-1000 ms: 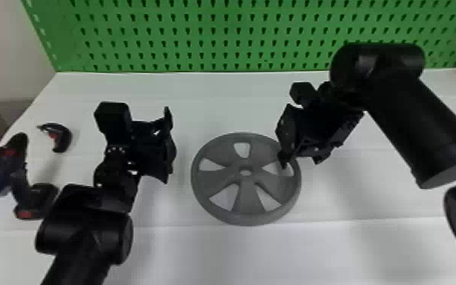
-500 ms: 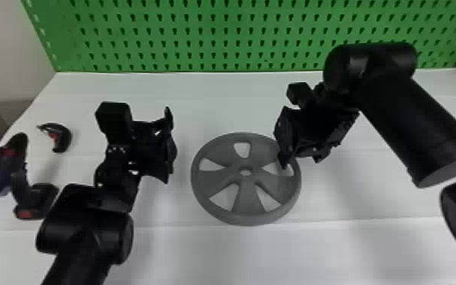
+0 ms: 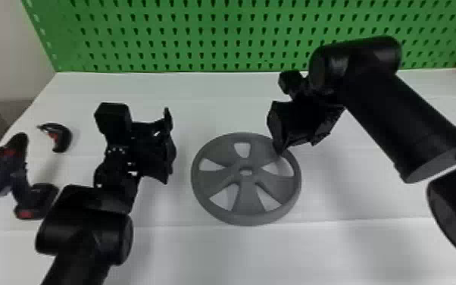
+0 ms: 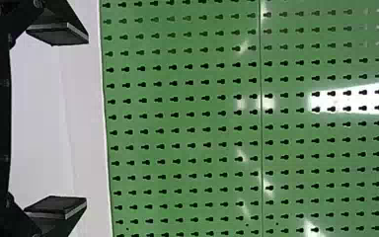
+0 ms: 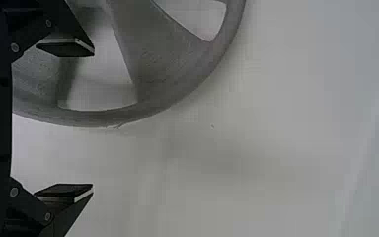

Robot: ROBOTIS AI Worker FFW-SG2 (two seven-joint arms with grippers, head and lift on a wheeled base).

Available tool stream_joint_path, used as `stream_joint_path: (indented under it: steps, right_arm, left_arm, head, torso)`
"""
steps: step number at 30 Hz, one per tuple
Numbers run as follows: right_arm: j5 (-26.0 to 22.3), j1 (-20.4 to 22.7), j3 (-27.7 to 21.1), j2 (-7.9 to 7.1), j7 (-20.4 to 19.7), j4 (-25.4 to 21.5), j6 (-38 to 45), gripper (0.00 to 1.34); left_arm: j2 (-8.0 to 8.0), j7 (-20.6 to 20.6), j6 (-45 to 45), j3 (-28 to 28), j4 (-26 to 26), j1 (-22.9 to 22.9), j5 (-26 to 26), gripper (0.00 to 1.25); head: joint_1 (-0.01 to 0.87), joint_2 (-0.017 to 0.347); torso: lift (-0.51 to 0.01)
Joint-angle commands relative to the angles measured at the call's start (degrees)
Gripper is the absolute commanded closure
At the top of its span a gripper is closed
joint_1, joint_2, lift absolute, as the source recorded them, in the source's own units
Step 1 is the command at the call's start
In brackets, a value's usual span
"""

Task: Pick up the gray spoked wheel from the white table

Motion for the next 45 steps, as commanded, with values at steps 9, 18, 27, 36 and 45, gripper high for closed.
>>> stream_joint_path:
  steps: [9, 18, 27, 36, 45]
  right_arm:
    - [-13.46, 0.04, -0.93, 0.75, -13.13, 1.74, -3.42, 0.3]
    - [-18.3, -0.84, -0.49, 0.66, -13.21, 3.5, -0.17, 0.31]
    - [-18.21, -0.4, -0.4, 1.19, -14.97, 1.83, 0.18, 0.3]
    - [-19.44, 0.3, 1.27, 1.54, -22.62, -3.18, -0.26, 0.3]
    - [-19.09, 1.01, -0.4, 0.75, -22.62, -1.86, -0.44, 0.3]
  left_arm:
    - [0.0, -0.08, -0.09, 0.1, -0.07, 0.23, 0.26, 0.13]
    - [0.0, -0.08, 0.0, 0.1, 0.02, 0.23, 0.35, 0.13]
    - [0.0, -0.44, -0.09, 0.37, -0.07, 0.49, 0.35, 0.13]
    - [0.0, -0.7, -0.09, 0.98, -0.07, 0.67, 0.53, 0.13]
    - [0.0, -0.79, -0.09, 1.51, -0.51, 0.67, 0.44, 0.13]
  head:
    - [0.767, 0.035]
    - [0.767, 0.035]
    - [0.767, 0.035]
    - [0.767, 0.035]
    - [0.767, 0.035]
  torso:
    - [-0.107]
    - [-0.107]
    - [-0.107]
    - [-0.107]
    - [-0.107]
